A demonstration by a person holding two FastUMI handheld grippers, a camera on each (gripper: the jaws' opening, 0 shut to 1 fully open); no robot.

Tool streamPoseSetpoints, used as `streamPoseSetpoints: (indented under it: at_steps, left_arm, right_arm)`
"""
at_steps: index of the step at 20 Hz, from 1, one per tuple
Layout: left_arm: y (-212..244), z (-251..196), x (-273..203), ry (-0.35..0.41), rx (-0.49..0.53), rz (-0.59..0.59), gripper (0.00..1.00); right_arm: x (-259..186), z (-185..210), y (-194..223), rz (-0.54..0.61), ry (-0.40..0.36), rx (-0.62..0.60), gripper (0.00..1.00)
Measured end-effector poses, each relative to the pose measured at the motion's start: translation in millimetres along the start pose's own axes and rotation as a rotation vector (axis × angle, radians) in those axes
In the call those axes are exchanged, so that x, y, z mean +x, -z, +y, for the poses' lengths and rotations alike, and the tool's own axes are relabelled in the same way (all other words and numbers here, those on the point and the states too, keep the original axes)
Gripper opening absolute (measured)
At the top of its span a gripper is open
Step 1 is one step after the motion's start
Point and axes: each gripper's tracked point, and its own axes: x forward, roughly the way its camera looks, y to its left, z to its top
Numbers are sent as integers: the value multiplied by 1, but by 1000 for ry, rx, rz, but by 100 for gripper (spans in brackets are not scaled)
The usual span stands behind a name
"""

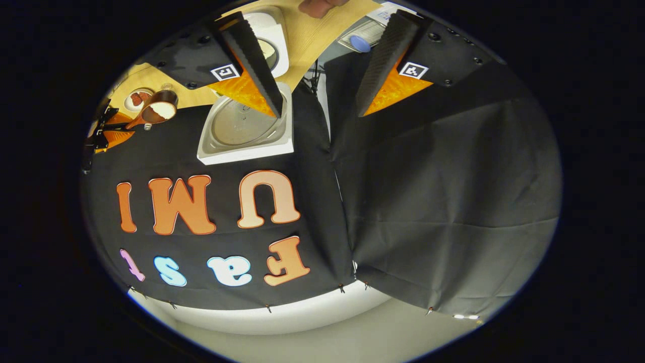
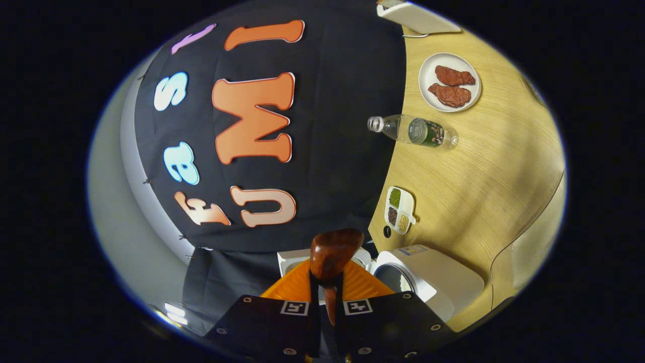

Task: Close the left gripper, press the button to open the rice cooker; take a wooden spoon from the chopstick holder with the right hand, scoop a spoonful of rice and pour it into the rice cooker, then put the wooden spoon back into the chopstick holder.

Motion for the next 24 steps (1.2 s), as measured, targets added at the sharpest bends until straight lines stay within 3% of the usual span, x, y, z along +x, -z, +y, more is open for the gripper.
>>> streamPoseSetpoints:
  at_steps: [7,8,9,10,14,18,24]
  left_arm:
    - [15,30,0,-61,-25,24,95]
    - [18,34,0,-65,-28,33,99]
    - [21,35,2,-68,-34,42,95]
    - [23,37,5,-70,-39,48,99]
    - [27,44,7,-80,-40,56,96]
    - [29,44,10,-74,-34,64,99]
    - [33,49,12,-92,-31,73,99]
  right_arm:
    - [43,20,27,8,53,-298,11]
    - [47,23,29,5,58,-345,11]
    - [50,29,32,1,57,-393,11]
    - [54,33,34,-6,60,-440,11]
    - [66,46,53,-6,76,-613,11]
    - [78,62,71,-33,78,-802,11]
    - [85,89,95,-47,50,-960,11]
